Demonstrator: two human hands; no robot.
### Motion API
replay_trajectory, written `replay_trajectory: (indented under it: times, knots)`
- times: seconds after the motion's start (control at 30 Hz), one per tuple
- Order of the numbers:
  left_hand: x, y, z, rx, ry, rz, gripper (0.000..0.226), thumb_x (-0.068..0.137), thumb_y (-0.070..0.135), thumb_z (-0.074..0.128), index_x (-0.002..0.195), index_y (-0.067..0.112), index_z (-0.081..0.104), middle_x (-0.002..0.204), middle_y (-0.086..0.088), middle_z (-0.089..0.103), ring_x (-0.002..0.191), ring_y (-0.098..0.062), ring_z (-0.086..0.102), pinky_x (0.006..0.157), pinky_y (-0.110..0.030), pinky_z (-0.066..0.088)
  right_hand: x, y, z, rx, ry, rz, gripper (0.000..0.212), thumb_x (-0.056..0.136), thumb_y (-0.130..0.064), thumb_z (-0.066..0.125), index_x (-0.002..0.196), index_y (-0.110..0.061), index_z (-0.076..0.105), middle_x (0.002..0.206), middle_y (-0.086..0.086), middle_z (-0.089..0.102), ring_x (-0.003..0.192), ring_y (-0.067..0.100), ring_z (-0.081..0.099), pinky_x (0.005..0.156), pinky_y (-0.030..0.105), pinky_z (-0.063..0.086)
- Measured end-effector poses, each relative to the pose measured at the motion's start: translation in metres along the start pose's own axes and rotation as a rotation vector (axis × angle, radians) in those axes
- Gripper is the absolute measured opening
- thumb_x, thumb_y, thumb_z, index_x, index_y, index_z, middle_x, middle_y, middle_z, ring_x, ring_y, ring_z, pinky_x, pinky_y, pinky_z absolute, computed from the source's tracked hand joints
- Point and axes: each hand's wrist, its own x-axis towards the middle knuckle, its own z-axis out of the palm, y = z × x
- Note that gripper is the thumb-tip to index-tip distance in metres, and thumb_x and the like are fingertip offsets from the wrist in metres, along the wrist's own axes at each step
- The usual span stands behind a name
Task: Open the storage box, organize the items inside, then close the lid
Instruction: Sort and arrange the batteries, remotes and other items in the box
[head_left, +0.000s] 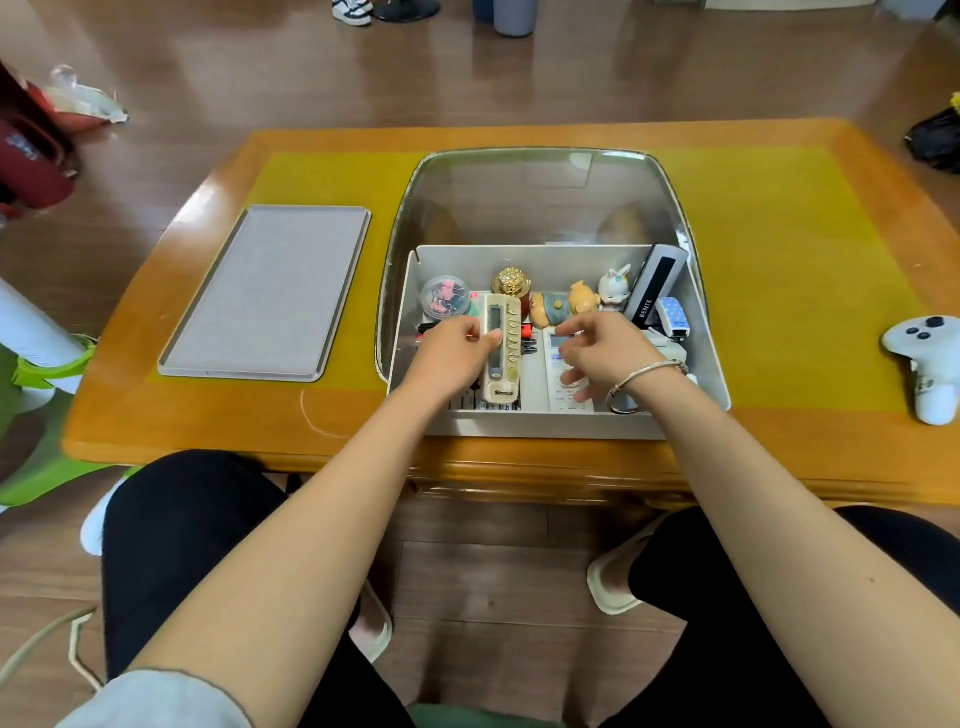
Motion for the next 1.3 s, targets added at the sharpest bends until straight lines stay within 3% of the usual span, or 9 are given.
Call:
replay_trajectory:
  times: [0.17, 0.27, 0.37, 0.47, 0.6, 0.87, 0.93, 1.1, 1.3]
  knots:
    - [0.005, 0.018, 0.017, 0.101, -0.048, -0.019, 0.034, 0.094, 0.036, 0.057, 0.064, 0.021, 0.05, 0.063, 0.005, 0.056, 0.061, -0.008, 0.054, 0.049, -0.023, 0.034, -0.005, 0.015, -0.006, -0.177, 0.057, -0.021, 0.028, 0.089, -0.004, 0.048, 0.113, -0.013, 0.058, 0.097, 0.011, 0.065, 0.082, 0.029, 0.068, 0.071, 0.047, 0.058]
    - [0.008, 0.024, 0.022, 0.166, -0.054, -0.027, 0.036, 0.093, 0.035, 0.059, 0.062, 0.019, 0.049, 0.06, 0.005, 0.05, 0.059, -0.01, 0.049, 0.047, -0.024, 0.03, -0.008, 0.021, -0.008, -0.318, 0.082, -0.04, 0.028, 0.086, -0.005, 0.05, 0.109, -0.014, 0.064, 0.099, 0.008, 0.065, 0.093, 0.028, 0.064, 0.083, 0.039, 0.054]
    - [0.008, 0.026, 0.026, 0.208, -0.053, -0.018, 0.034, 0.092, 0.036, 0.059, 0.065, 0.017, 0.053, 0.062, 0.003, 0.051, 0.065, -0.017, 0.051, 0.049, -0.026, 0.032, -0.01, 0.022, -0.008, -0.436, 0.107, -0.064, 0.026, 0.085, -0.007, 0.051, 0.103, -0.014, 0.068, 0.101, 0.007, 0.066, 0.097, 0.024, 0.06, 0.083, 0.028, 0.047]
    - [0.009, 0.027, 0.027, 0.237, -0.065, -0.028, 0.03, 0.092, 0.038, 0.06, 0.079, 0.011, 0.063, 0.073, -0.002, 0.059, 0.073, -0.021, 0.057, 0.054, -0.027, 0.037, -0.01, 0.02, -0.007, -0.491, 0.103, -0.056, 0.025, 0.084, -0.009, 0.052, 0.101, -0.016, 0.069, 0.105, 0.007, 0.066, 0.098, 0.023, 0.06, 0.088, 0.03, 0.049]
    - [0.008, 0.027, 0.032, 0.288, -0.075, -0.021, 0.041, 0.09, 0.037, 0.064, 0.061, 0.015, 0.045, 0.059, 0.0, 0.046, 0.059, -0.018, 0.047, 0.045, -0.027, 0.029, -0.011, 0.02, -0.007, -0.546, 0.094, -0.045, 0.028, 0.083, -0.007, 0.051, 0.104, -0.016, 0.067, 0.11, 0.009, 0.065, 0.1, 0.024, 0.06, 0.09, 0.033, 0.05]
    - [0.002, 0.026, 0.033, 0.424, -0.083, 0.012, 0.047, 0.091, 0.046, 0.059, 0.061, 0.014, 0.042, 0.06, -0.001, 0.045, 0.063, -0.02, 0.048, 0.049, -0.029, 0.032, -0.014, 0.022, -0.003, -0.618, 0.056, -0.017, 0.035, 0.085, -0.006, 0.051, 0.117, -0.013, 0.062, 0.118, 0.01, 0.062, 0.108, 0.028, 0.058, 0.093, 0.034, 0.048]
    - [0.001, 0.025, 0.033, 0.434, -0.056, 0.016, 0.046, 0.092, 0.048, 0.056, 0.066, 0.012, 0.045, 0.066, -0.003, 0.049, 0.066, -0.022, 0.05, 0.051, -0.03, 0.032, -0.015, 0.023, -0.001, -0.635, 0.042, -0.017, 0.039, 0.085, -0.006, 0.05, 0.122, -0.015, 0.059, 0.122, 0.01, 0.061, 0.111, 0.027, 0.056, 0.094, 0.033, 0.047]
    - [-0.002, 0.02, 0.033, 0.426, -0.052, 0.044, 0.038, 0.091, 0.033, 0.063, 0.112, 0.005, 0.05, 0.106, -0.014, 0.062, 0.1, -0.033, 0.058, 0.07, -0.035, 0.041, -0.014, 0.022, 0.004, -0.634, 0.015, -0.044, 0.047, 0.087, -0.006, 0.049, 0.132, -0.017, 0.051, 0.131, 0.009, 0.055, 0.117, 0.026, 0.053, 0.096, 0.031, 0.043]
    - [-0.004, 0.017, 0.037, 0.417, -0.037, 0.065, 0.039, 0.091, 0.028, 0.063, 0.117, 0.005, 0.047, 0.114, -0.016, 0.062, 0.105, -0.035, 0.058, 0.073, -0.037, 0.043, -0.011, 0.02, 0.008, -0.669, -0.011, -0.043, 0.039, 0.089, -0.013, 0.051, 0.127, -0.016, 0.056, 0.131, 0.01, 0.055, 0.115, 0.027, 0.054, 0.094, 0.032, 0.044]
